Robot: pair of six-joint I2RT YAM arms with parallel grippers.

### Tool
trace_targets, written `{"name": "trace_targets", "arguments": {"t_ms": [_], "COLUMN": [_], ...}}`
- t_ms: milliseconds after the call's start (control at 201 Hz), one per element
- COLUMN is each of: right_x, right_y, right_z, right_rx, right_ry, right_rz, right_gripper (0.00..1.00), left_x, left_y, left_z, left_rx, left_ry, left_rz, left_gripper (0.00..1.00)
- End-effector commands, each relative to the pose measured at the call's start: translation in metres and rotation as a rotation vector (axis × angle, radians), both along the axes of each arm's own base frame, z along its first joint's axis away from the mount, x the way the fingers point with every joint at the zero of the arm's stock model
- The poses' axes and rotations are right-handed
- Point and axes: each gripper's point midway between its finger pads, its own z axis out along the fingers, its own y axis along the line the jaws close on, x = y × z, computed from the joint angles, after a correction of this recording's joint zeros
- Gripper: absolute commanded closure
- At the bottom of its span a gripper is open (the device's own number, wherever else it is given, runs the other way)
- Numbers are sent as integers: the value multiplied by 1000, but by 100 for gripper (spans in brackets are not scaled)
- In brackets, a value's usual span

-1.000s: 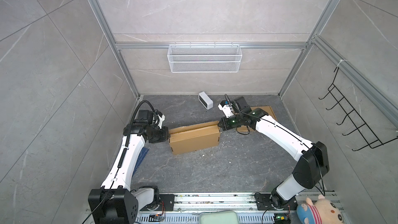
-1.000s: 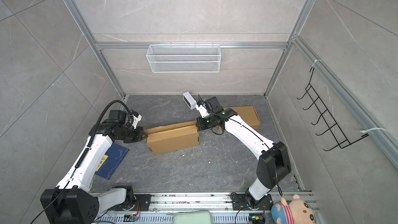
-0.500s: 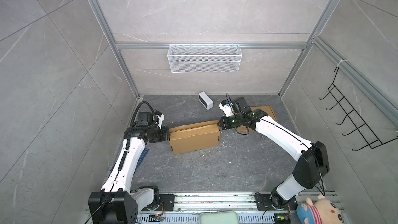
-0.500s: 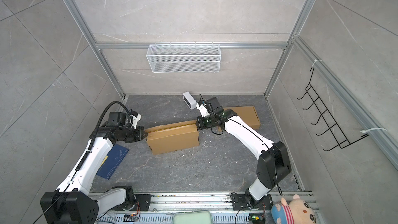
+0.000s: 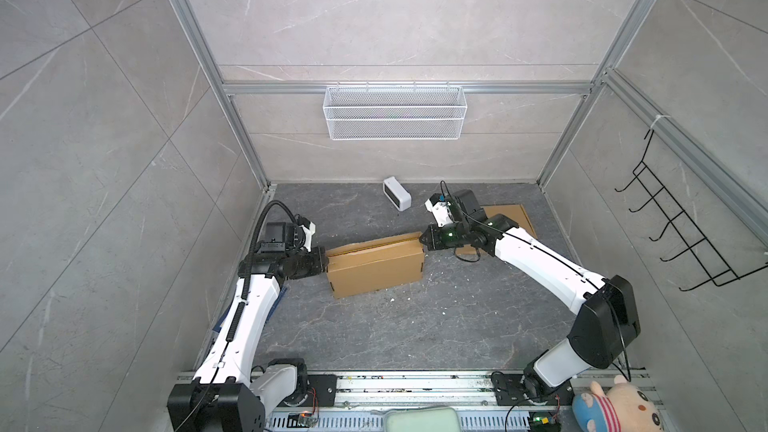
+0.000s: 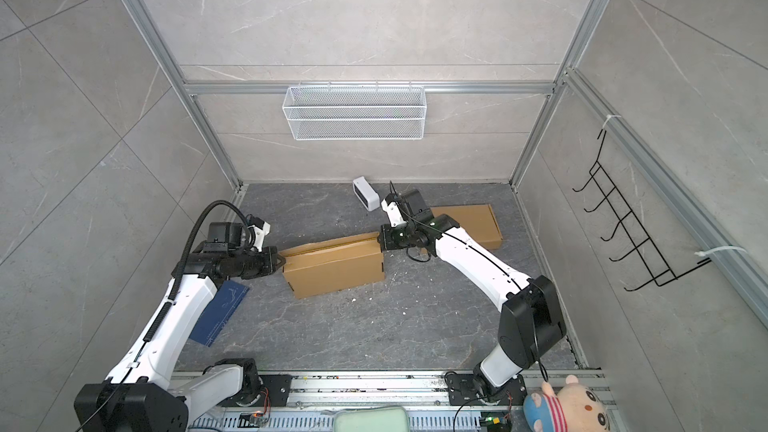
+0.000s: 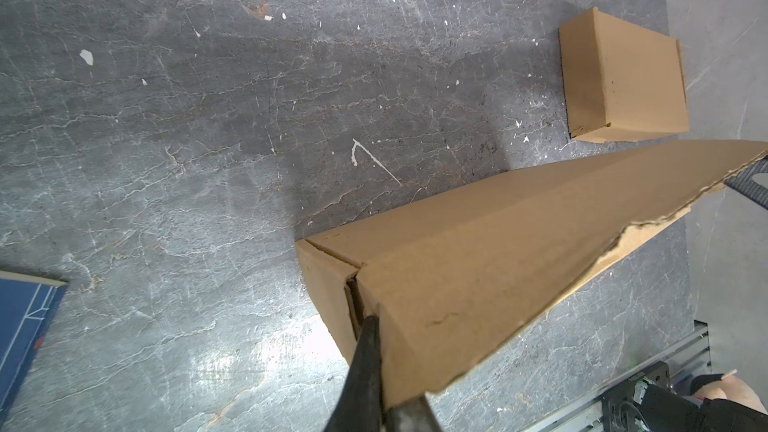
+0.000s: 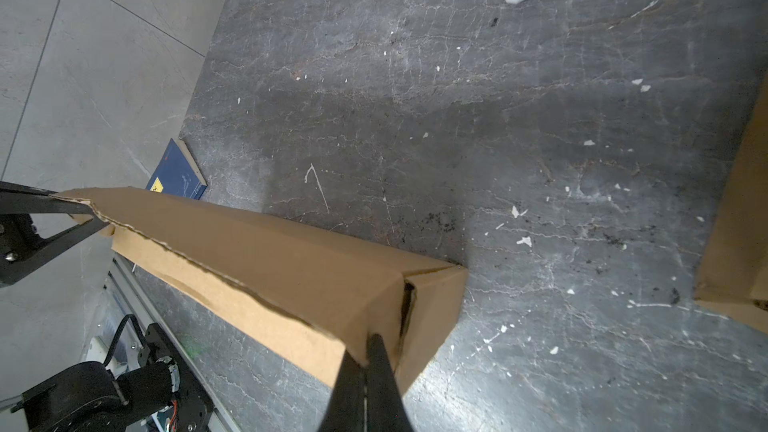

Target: Fold the paper box

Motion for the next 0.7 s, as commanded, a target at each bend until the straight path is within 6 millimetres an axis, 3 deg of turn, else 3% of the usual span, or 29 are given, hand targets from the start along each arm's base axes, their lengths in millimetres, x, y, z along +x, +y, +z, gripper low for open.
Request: {"name": "trace_targets", "arguments": {"t_ms": [0, 428, 697], "right_x": [-10, -13, -9], "right_y": [2, 5, 6], "right_z": [-6, -9, 2], "right_rx": [20, 14, 7], "right_ry": [45, 53, 25], "right_rz": [-12, -15, 6], "right_gripper": [100, 98, 94], "left_x": [-17, -18, -19], "left_y": [-1, -1, -4], "left_z": [-21, -25, -26], "left_rx": [-25, -16, -19], "left_ry": [98, 92, 93], "left_rz": [28, 18, 0], "left_gripper": [98, 99, 99]}}
